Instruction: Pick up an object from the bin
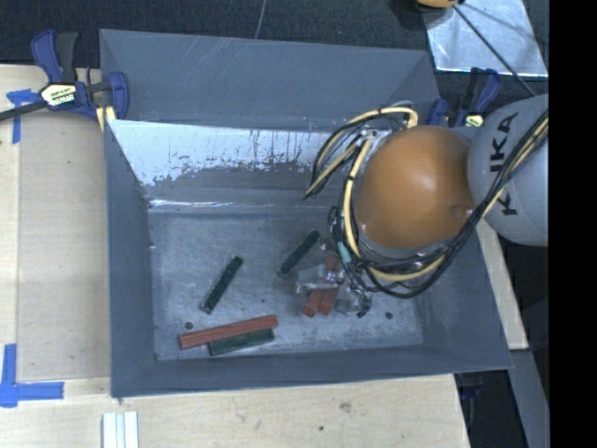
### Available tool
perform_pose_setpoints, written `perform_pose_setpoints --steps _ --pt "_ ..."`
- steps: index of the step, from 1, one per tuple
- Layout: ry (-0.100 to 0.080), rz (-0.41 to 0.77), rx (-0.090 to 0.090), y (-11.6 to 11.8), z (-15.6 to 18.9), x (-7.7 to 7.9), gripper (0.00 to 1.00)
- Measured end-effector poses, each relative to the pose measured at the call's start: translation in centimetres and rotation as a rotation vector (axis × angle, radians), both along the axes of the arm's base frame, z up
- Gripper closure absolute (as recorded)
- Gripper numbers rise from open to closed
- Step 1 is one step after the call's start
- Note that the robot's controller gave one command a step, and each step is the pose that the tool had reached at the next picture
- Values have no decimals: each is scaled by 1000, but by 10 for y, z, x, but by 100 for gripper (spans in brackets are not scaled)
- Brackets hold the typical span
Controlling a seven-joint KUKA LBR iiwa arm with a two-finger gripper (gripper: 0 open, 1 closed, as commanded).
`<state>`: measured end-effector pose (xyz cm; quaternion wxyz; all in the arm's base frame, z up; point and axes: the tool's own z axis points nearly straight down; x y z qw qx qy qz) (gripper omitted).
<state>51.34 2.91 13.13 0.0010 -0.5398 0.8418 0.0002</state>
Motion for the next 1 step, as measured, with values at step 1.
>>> perform_pose_setpoints --steps 1 --pt "-4 0 0 0 11 1 100"
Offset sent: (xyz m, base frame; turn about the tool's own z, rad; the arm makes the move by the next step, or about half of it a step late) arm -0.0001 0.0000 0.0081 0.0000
